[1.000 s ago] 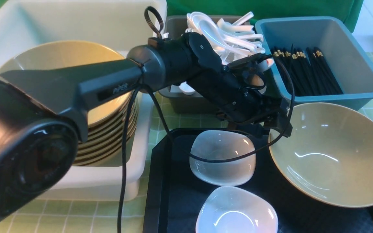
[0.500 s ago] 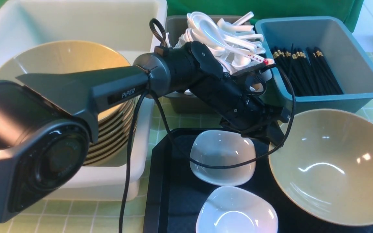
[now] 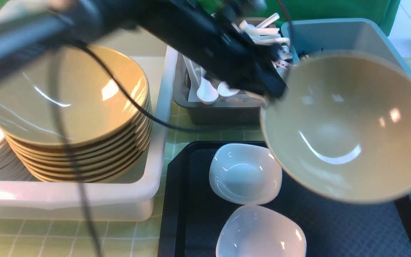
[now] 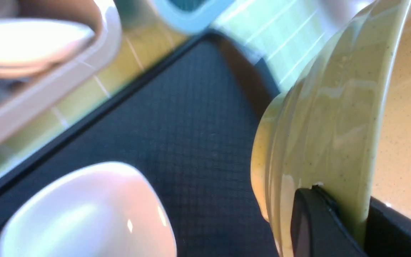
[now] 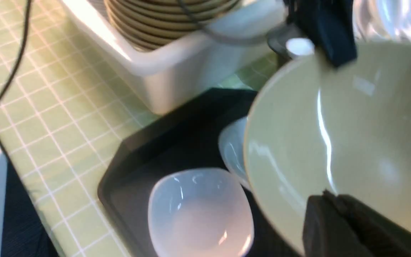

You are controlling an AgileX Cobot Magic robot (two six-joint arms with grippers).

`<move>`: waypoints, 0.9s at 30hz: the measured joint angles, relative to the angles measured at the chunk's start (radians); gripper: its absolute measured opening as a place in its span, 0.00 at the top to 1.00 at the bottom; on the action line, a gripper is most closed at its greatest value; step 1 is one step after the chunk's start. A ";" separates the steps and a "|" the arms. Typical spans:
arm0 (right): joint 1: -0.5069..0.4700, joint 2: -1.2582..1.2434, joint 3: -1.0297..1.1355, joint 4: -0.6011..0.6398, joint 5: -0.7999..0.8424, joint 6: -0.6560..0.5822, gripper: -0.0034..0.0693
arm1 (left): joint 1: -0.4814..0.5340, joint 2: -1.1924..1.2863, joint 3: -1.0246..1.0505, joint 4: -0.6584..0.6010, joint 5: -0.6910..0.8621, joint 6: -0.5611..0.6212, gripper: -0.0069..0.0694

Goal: On green table put chopsticks spoon bowls plates into blue grey white boxes.
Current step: 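Place the tan bowl onto the bowl stack in the left bin with the left gripper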

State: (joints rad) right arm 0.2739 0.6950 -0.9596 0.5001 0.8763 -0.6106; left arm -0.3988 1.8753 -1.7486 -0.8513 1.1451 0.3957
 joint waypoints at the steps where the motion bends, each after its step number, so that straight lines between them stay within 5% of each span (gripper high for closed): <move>1: 0.001 0.025 -0.007 0.025 -0.007 -0.027 0.92 | 0.034 -0.035 0.001 -0.001 0.026 -0.009 0.89; 10: 0.006 0.181 -0.038 0.340 -0.034 -0.307 0.92 | 0.459 -0.402 0.203 -0.013 0.092 -0.045 0.89; 12: 0.006 0.218 -0.038 0.394 -0.036 -0.344 0.92 | 0.679 -0.529 0.326 -0.042 0.092 -0.046 0.89; 16: 0.006 0.264 -0.038 0.408 -0.033 -0.360 0.92 | 0.924 -0.600 0.448 -0.061 0.094 -0.050 0.89; 20: 0.006 0.276 -0.038 0.413 -0.033 -0.360 0.92 | 1.021 -0.561 0.501 -0.031 0.088 -0.088 0.89; 27: 0.006 0.276 -0.038 0.413 -0.033 -0.361 0.92 | 1.030 -0.480 0.508 0.059 0.082 -0.155 0.89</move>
State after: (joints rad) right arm 0.2794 0.9711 -0.9979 0.9129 0.8429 -0.9718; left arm 0.6309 1.3956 -1.2408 -0.7922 1.2267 0.2409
